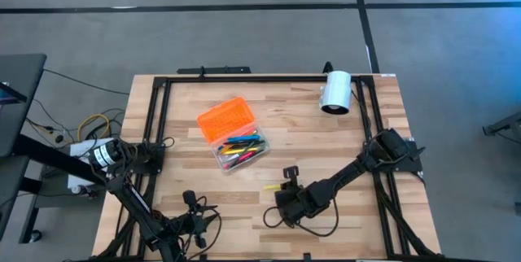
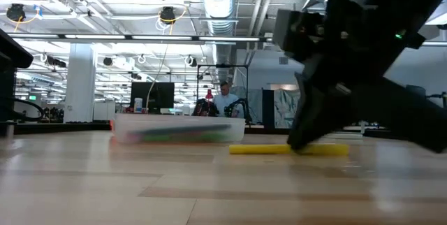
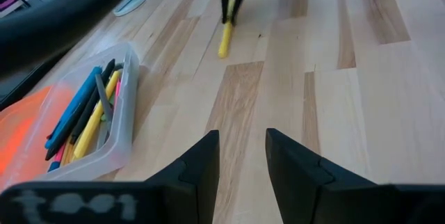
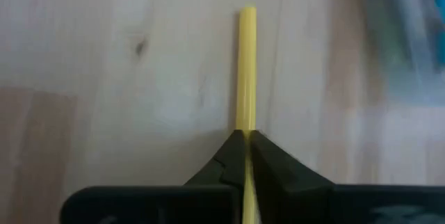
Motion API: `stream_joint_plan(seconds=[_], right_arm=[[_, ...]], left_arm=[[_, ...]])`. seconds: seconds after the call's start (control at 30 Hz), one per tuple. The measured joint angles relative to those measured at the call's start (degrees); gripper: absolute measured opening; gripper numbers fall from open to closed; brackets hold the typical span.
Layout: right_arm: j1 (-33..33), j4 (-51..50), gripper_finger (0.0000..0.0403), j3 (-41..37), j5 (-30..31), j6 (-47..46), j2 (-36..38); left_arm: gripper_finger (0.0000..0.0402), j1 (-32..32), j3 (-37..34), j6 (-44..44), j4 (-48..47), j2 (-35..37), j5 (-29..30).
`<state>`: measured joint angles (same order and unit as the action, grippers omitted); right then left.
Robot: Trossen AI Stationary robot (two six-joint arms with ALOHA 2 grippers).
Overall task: Pick & place school supplies into a supply box
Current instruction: Put the yellow pen into the supply box
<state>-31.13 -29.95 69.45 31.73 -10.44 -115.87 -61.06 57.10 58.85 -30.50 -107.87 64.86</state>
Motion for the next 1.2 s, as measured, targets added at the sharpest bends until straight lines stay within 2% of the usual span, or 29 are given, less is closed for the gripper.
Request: stream_joint_plan(seconds=[0.2, 0.4, 0.57, 0.97, 1.2], right_arm=[[-1.6, 0.2, 0.0004, 0.0, 5.9, 0.3, -0.1], [-1.1, 0.1, 0.0001, 0.1, 5.6, -4.3, 0.0], [0.8, 0.0, 0.0008, 0.2, 0.3, -6.6, 0.4], [4.5, -3.0, 0.0107, 0.6, -8.9, -12.2, 0.8], [6.2, -6.9, 0.0127, 0.7, -15.2, -16.5, 0.9]], left_arm=[[0.0109, 0.0, 0.0, 0.0, 0.0, 0.0, 0.0], [0.0109, 0.0, 0.0, 0.0, 0.0, 0.0, 0.0], [0.0109, 0.0, 0.0, 0.0, 0.0, 0.0, 0.0], [0.0109, 0.0, 0.0, 0.1, 0.0, 0.0, 0.0], [0.0109, 0.0, 0.0, 0.5, 0.0, 0.0, -0.3]])
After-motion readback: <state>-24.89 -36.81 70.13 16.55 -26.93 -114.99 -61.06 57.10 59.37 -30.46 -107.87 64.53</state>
